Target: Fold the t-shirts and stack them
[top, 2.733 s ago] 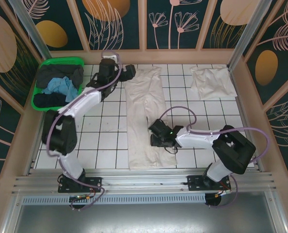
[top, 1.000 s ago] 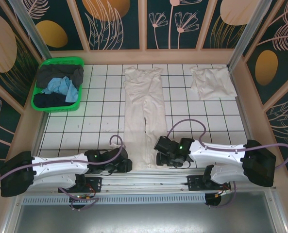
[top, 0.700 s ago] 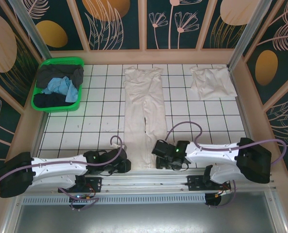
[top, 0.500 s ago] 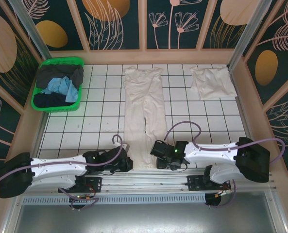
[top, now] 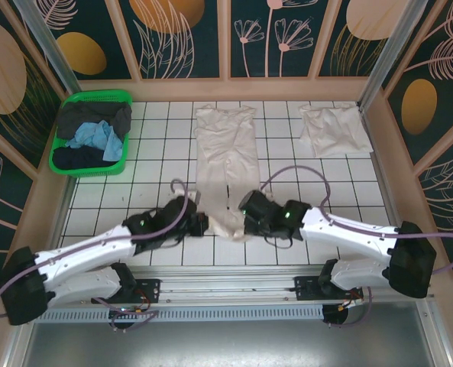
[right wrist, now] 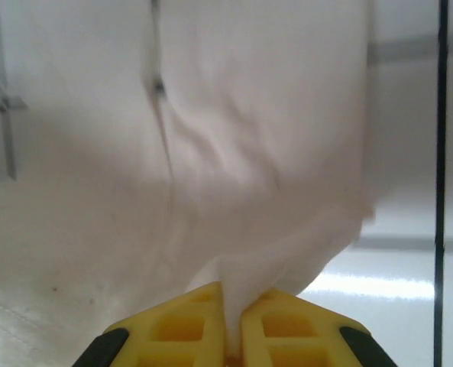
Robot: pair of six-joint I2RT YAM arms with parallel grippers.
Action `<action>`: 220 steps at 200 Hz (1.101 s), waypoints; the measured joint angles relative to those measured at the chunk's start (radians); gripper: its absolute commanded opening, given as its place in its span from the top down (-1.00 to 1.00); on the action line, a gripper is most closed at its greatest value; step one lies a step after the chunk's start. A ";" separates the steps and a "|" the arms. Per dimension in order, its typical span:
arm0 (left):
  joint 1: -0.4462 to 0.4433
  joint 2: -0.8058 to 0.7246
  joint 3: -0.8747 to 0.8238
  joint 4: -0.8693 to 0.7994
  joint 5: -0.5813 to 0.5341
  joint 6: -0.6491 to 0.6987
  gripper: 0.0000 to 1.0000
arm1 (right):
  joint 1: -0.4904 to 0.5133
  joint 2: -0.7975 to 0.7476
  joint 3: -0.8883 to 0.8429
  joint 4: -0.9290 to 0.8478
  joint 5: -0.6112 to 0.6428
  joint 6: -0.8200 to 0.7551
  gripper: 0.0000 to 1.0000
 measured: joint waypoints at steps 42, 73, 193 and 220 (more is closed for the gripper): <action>0.221 0.287 0.334 0.027 0.025 0.202 1.00 | -0.269 0.122 0.193 0.093 0.009 -0.248 0.81; 0.344 0.478 0.482 0.037 0.075 0.268 1.00 | -0.429 0.300 0.333 0.158 -0.054 -0.388 0.82; 0.511 0.922 0.770 -0.019 0.240 0.370 0.80 | -0.591 0.789 0.710 0.157 -0.241 -0.589 0.78; 0.533 0.970 0.817 -0.043 0.243 0.379 0.69 | -0.616 0.842 0.745 0.157 -0.274 -0.603 0.72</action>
